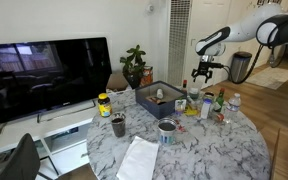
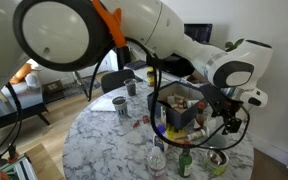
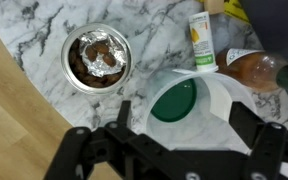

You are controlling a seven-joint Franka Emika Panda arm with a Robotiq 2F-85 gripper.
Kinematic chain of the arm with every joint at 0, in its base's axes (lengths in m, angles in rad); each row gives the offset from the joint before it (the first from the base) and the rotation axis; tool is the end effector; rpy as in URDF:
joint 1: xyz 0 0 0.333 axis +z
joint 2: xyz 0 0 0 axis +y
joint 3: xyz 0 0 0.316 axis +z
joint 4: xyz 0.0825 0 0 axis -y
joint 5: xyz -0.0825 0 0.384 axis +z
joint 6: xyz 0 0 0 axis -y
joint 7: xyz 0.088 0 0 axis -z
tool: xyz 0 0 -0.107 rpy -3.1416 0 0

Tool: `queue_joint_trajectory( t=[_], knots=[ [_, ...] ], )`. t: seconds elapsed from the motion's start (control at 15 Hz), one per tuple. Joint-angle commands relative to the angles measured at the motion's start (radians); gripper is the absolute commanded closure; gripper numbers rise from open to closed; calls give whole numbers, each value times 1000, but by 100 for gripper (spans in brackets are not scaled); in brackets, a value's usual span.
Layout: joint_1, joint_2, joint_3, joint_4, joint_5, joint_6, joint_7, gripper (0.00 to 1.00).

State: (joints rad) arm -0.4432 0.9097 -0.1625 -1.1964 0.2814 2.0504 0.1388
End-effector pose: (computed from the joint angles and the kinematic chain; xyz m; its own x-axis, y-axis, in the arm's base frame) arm 0.6482 -0.3893 0.2309 0.6826 -0.7281 -0.0635 -0.7300 -0.6750 -0.1074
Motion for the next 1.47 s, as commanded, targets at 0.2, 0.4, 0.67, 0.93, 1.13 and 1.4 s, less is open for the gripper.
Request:
queue_joint_trajectory(
  t=[0.2, 0.4, 0.67, 0.93, 1.13, 1.4],
  knots=[
    [-6, 122, -6, 159, 5, -12, 163, 34],
    [-5, 147, -16, 185, -8, -29, 203, 58],
    [-11, 164, -25, 207, -13, -44, 233, 89],
    [-21, 143, -41, 192, -9, -41, 215, 100],
    [-43, 127, -33, 186, 11, -36, 193, 99],
    [-70, 52, -21, 131, 29, -6, 150, 99]
  ],
)
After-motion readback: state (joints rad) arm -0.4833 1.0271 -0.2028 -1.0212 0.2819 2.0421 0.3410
